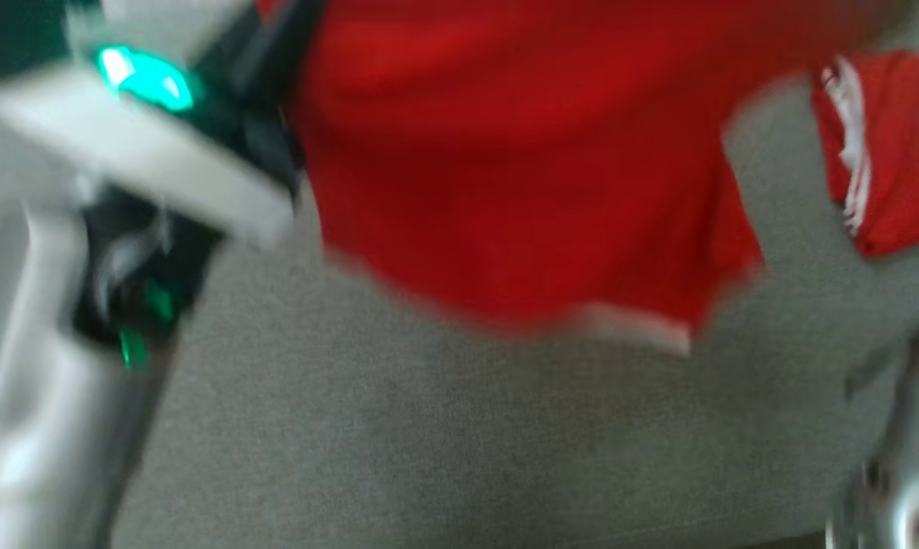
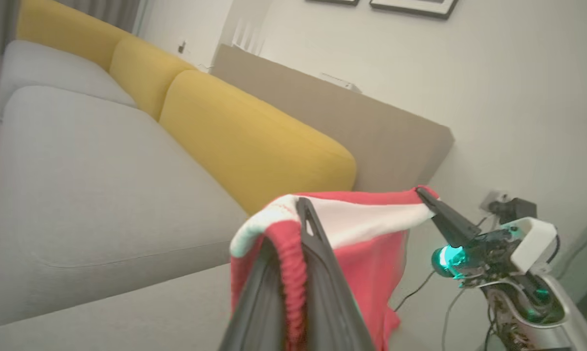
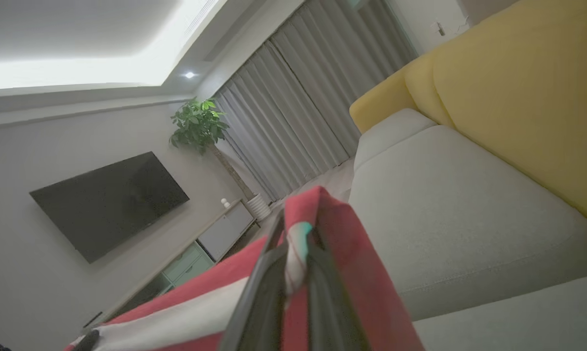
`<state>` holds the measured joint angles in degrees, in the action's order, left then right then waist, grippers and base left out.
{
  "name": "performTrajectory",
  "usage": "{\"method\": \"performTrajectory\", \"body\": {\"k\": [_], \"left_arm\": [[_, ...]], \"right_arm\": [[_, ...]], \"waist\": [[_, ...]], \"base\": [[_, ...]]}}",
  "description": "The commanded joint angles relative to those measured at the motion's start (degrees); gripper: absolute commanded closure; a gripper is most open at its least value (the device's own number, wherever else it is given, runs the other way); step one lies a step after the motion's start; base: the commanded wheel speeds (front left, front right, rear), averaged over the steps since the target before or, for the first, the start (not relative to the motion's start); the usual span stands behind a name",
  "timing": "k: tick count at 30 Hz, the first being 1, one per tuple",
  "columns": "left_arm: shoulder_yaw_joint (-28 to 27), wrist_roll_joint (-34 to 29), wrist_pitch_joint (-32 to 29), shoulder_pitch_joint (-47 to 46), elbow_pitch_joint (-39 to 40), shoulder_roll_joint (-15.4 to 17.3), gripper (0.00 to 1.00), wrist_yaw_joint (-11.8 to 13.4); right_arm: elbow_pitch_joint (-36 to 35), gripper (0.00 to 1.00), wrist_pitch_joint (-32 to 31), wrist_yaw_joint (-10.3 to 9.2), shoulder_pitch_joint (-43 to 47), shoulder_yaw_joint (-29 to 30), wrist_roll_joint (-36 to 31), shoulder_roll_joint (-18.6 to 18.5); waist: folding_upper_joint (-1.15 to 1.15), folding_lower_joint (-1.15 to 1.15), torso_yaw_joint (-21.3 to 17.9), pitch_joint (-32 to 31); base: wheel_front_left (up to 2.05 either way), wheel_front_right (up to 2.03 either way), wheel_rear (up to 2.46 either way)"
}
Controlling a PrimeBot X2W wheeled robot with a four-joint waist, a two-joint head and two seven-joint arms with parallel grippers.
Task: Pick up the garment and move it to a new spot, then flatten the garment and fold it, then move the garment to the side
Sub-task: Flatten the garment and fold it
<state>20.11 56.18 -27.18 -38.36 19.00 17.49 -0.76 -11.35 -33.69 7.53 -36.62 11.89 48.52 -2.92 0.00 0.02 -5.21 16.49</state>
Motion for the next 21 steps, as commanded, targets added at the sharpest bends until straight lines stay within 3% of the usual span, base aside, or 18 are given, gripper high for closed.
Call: {"method": "performTrajectory", "body": {"k": [1,5,10,11,15,21], "left_arm": [[-2.88,-2.88,1.31,-8.24,-2.82,1.8,1.0,-1.72],[-2.59,-7.04,8.07,-21.94,-16.21,-1.58,1.0,-4.69],[0.33,-12.86,19.49,-33.22,-31.22,-3.38,1.0,-6.43],[0.33,-12.86,19.49,-33.22,-31.22,-3.38,1.0,-6.43],[4.96,-14.18,29.0,-33.59,-38.31,-3.13,1.0,-6.68],[15.57,-9.22,37.1,-21.44,-40.27,1.49,1.0,-6.71]], "right_arm": [[3.77,1.0,3.42,-0.04,-8.89,-2.05,-1.49,0.02],[17.73,1.0,12.69,-0.04,-25.17,-4.7,-3.75,0.03],[31.04,1.0,20.88,-0.04,-34.59,-8.59,-6.82,0.03],[31.04,1.0,20.88,-0.04,-34.59,-8.59,-6.82,0.03],[35.81,1.0,26.04,-0.04,-32.39,-12.8,-5.46,0.03],[35.9,1.0,29.13,-0.04,-15.7,-18.28,-3.51,0.03]], "waist": [[0.0,-0.02,-1.01,6.76],[0.0,-0.02,-1.32,11.42],[0.0,-0.02,-1.94,14.63],[0.0,-0.02,-1.94,14.63],[0.0,-0.02,-2.16,15.09],[0.0,-0.02,-2.31,11.85]], "base": [[0.0,0.0,0.0],[0.0,0.0,0.0],[0.0,0.0,0.0],[0.0,0.0,0.0],[0.0,0.0,0.0],[0.0,0.0,0.0]]}}
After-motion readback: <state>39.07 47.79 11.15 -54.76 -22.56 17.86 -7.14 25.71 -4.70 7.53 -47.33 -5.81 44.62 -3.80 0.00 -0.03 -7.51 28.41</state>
